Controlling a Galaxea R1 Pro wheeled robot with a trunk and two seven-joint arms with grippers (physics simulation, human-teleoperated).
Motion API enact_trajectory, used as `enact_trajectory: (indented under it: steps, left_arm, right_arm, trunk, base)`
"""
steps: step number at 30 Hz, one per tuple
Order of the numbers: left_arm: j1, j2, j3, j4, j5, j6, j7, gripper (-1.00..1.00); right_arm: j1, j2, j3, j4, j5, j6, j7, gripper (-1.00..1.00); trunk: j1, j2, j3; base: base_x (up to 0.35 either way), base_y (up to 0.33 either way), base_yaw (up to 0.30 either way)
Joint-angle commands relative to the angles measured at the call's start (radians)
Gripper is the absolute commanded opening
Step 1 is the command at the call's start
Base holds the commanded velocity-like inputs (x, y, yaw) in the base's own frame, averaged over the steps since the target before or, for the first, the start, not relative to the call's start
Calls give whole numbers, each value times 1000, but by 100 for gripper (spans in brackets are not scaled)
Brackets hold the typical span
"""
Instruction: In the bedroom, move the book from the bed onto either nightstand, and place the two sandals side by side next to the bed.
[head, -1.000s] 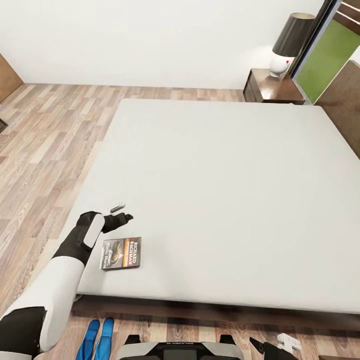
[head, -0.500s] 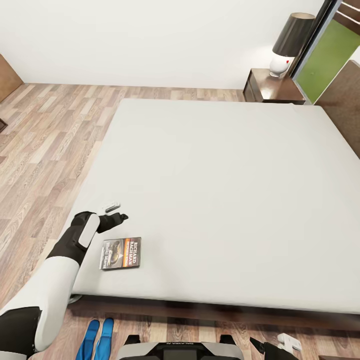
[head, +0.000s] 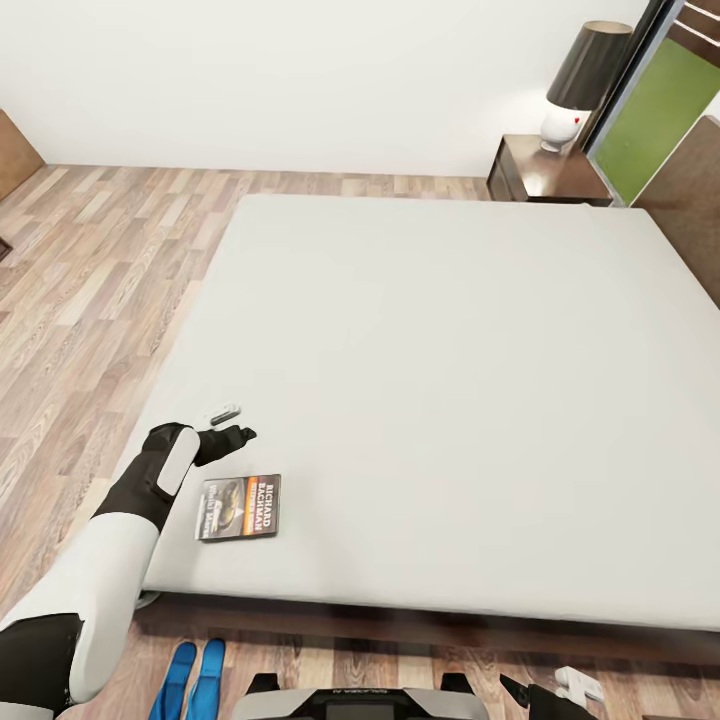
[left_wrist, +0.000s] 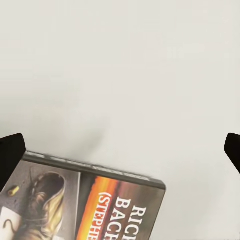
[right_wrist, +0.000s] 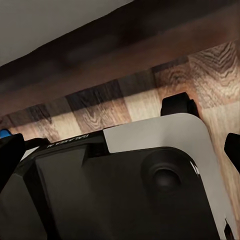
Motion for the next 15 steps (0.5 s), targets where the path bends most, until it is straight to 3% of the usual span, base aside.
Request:
enact_trajectory:
  steps: [1,15]
  left_arm:
    - [0,0,1,-1,11,4,8,100]
    - [0,0,1,-1,12,4,6,100]
  right_arm:
    - [-1,0,-8,2,6,-3,5,100]
    - [-1,0,-8,2,6,-3,5,100]
  trunk:
    - [4,-8,-4]
    - [58,-106,-48]
  base:
    - [0,0,0]
    - [0,0,0]
